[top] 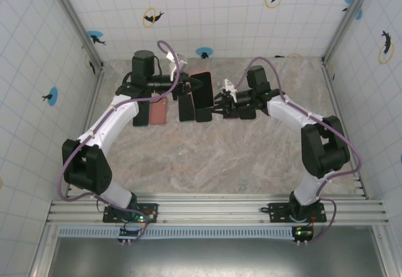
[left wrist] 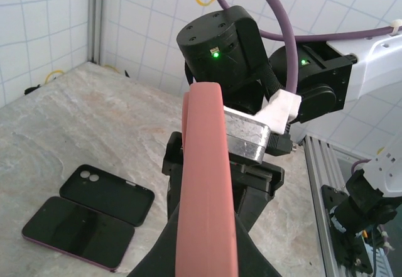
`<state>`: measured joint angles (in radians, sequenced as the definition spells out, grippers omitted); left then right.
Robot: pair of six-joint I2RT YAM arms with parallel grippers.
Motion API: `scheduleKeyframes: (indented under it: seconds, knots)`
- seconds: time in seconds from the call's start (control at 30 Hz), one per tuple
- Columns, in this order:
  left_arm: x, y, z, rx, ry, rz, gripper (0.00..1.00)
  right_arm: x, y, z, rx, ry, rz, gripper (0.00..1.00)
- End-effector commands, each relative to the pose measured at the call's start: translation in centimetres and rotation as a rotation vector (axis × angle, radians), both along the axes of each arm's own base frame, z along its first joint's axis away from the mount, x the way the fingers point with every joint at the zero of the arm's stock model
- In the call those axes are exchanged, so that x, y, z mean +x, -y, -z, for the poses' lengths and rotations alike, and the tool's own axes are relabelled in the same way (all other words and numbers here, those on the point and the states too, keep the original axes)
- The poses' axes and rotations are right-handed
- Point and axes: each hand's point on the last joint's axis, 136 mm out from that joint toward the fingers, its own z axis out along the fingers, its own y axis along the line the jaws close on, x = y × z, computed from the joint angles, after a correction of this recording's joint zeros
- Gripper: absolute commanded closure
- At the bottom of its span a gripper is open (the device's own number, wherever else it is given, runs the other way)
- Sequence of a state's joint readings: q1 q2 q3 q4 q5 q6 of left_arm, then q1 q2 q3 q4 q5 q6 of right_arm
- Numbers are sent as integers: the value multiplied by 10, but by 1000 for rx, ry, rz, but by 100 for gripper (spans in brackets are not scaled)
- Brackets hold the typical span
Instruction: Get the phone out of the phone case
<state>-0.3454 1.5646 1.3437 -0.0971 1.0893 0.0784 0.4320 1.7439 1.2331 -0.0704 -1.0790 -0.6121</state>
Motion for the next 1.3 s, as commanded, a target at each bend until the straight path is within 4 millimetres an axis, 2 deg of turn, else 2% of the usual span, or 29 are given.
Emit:
scheduleKeyframes:
  seconds: [0.0,0.17,0.47,0.77,1.03,1.13,1.2,1.27]
  knots:
    - [-1,0,-22,-35,79,37,100,4,-5,-15,32,48,-20,66]
    - [-1,0,-21,-33,73,37,100,3,-4,-11,12,51,-24,75]
    - [-4,0,-19,-39,48,59,100,8,-4,-13,0,91,-19,87]
    - [-13,2,-21,-72,-17,107,100,19,-10,-29,-1,223,24,100]
    - [-30,4,-25,-112,-80,155,100,44,-5,-33,-83,474,149,100]
    - [-36,5,-30,-140,-93,181,100,50,-7,-43,-55,495,167,100]
    - [-37,6,-29,-137,-100,185,100,52,-11,-59,10,486,163,100]
    - [-36,6,-27,-135,-103,184,100,49,-15,-68,55,459,156,100]
